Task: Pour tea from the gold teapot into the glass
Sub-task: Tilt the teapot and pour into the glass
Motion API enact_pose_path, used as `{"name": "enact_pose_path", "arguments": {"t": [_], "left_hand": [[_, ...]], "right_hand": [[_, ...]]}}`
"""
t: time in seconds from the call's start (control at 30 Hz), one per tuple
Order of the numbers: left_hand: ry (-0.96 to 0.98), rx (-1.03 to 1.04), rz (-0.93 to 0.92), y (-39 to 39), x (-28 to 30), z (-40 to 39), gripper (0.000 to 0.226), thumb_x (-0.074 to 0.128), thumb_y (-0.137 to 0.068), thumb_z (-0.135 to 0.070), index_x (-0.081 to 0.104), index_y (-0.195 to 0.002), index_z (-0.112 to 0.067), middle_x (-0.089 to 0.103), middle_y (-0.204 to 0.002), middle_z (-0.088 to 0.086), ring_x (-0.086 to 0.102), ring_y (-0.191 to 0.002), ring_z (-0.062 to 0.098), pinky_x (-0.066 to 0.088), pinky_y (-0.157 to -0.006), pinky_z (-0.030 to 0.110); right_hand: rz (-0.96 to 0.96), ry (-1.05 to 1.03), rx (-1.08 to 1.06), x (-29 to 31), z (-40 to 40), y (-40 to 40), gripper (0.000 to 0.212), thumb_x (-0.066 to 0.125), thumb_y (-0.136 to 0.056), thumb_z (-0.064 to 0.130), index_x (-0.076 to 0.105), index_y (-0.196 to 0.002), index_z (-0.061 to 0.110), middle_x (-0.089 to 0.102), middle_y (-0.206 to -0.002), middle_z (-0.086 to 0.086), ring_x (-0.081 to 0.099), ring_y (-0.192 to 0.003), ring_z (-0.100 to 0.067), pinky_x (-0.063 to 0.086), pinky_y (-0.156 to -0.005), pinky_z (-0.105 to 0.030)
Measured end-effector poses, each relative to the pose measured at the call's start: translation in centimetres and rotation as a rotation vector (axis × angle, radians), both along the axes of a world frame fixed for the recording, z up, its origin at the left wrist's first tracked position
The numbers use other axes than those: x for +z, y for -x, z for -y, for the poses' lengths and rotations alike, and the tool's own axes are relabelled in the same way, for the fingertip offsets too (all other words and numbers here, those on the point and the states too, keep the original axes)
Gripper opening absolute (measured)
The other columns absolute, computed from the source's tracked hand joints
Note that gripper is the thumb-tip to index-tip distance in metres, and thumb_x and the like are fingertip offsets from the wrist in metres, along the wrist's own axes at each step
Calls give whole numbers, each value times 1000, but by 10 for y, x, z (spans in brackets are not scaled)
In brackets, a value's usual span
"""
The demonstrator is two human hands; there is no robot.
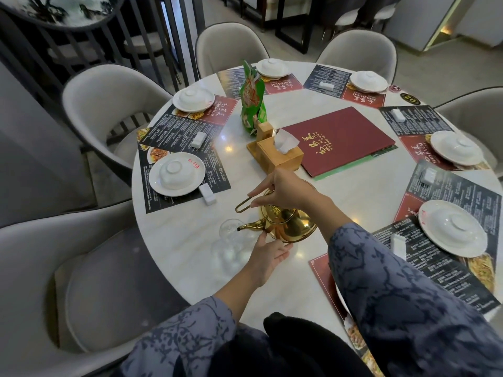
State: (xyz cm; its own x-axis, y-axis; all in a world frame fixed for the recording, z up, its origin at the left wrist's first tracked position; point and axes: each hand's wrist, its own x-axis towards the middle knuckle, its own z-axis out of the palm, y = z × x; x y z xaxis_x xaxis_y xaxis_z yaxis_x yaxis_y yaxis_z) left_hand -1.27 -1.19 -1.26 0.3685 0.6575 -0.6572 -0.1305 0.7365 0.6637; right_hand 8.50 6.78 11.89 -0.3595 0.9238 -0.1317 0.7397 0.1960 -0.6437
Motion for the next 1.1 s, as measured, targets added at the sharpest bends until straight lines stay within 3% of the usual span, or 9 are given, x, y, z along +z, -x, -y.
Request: {"name": "enact_pose_path", "arguments": {"t": [0.4,0.67,0.8,1.1], "left_hand": [[-5,43,69,-5,3,-4,74,44,-89,-2,14,-151,-29,43,-147,17,56,-123,33,44,-103,38],[2,52,67,-7,8,-5,71,43,-90,-2,16,-150,-27,43,-146,15,53,-128,34,43,-105,40],[35,77,88,-7,10,-6,70,42,-89,1,18,-149,-26,49,-132,11,53,-127,34,42,-106,41],[44,82,82,-9,13,-9,69,41,-89,1,20,-149,-26,49,-130,9,56,-124,33,42,-106,42]], "right_hand": [[103,-53,30,-2,-5,11,24,79,-76,35,78,-99,26,54,-66,23,44,-55,-6,27,-50,-19],[159,-59,34,-6,-11,17,25,78,-76,37,77,-100,29,66,-82,12,48,-63,-8,33,-54,-25],[189,-78,42,-6,-13,20,26,78,-75,39,77,-99,30,72,-91,8,56,-73,-12,41,-59,-33],[219,-88,44,-6,-16,23,25,78,-75,39,77,-99,30,72,-94,10,57,-78,-13,37,-62,-29]]}}
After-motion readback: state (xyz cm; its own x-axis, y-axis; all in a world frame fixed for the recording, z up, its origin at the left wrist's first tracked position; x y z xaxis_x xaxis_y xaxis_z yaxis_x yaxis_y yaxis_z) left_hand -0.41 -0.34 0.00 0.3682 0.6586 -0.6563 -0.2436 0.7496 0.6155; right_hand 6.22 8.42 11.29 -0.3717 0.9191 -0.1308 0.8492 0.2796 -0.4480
